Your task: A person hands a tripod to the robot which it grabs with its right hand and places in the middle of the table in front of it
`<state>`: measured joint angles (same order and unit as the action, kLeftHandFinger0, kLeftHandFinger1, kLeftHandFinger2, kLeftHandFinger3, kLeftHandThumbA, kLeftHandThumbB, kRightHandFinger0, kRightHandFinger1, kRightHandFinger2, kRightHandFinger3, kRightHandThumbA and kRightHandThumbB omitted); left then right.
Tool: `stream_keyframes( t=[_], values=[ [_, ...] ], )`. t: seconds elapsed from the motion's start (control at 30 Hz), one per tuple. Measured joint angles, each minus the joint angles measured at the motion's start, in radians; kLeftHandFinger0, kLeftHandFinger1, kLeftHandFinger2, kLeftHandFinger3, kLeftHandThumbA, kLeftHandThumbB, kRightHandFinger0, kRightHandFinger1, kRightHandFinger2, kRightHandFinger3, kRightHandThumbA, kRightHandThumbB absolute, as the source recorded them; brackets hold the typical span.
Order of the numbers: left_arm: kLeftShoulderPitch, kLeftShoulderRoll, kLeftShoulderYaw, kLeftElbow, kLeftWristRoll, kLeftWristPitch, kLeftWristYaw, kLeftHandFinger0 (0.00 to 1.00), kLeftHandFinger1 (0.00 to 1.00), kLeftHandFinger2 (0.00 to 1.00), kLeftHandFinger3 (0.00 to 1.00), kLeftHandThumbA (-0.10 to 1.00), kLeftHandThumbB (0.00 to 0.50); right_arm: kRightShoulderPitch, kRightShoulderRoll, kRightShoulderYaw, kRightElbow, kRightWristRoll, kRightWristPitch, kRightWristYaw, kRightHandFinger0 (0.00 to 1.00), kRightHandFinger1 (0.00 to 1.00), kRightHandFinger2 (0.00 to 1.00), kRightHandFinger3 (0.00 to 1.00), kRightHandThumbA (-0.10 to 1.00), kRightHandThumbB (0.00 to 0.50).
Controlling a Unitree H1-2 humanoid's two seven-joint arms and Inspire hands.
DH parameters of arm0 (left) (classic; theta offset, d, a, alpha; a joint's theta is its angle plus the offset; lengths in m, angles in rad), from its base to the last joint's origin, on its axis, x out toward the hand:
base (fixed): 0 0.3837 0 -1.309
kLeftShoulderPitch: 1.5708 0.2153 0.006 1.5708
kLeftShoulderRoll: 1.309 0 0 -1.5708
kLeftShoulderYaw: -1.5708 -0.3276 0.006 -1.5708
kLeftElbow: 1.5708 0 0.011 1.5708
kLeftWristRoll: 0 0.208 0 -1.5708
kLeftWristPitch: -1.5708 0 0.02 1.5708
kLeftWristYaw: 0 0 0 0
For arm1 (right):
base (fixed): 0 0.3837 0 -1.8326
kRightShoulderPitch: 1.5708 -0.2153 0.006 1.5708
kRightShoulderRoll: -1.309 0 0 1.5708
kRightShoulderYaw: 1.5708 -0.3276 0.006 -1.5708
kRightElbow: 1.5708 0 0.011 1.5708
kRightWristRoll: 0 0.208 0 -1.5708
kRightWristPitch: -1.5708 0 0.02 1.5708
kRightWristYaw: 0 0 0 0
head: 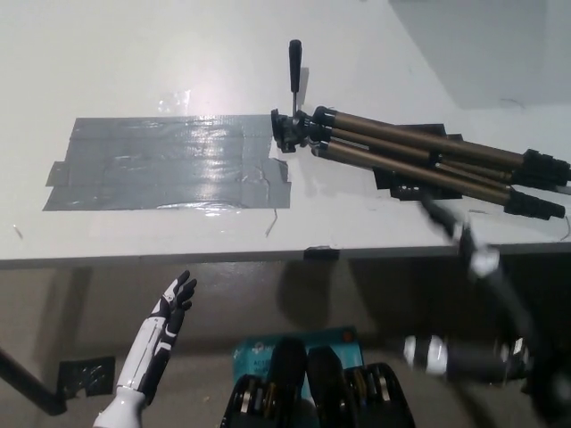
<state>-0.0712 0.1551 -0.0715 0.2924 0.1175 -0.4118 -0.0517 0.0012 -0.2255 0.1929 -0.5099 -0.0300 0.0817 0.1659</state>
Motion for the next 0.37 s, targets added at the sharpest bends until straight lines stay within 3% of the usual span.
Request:
stream_keyframes(
  t=[0.17, 0.37],
  values=[
    [0.018, 0.001, -0.012, 0.000, 0.003, -0.008, -0.006, 1.00, 1.00, 1.00, 1.00, 1.00, 0.248, 0.021, 0.038, 0.000, 0.234, 0.019, -0.064, 0.005, 1.00, 1.00, 1.00, 1.00, 1.00, 0.286],
    [0.045, 0.007, -0.026, 0.000, 0.004, -0.014, -0.007, 1.00, 1.00, 1.00, 1.00, 1.00, 0.239, 0.011, 0.064, 0.001, 0.408, 0.021, -0.097, 0.016, 1.00, 1.00, 1.00, 1.00, 1.00, 0.280]
  ],
)
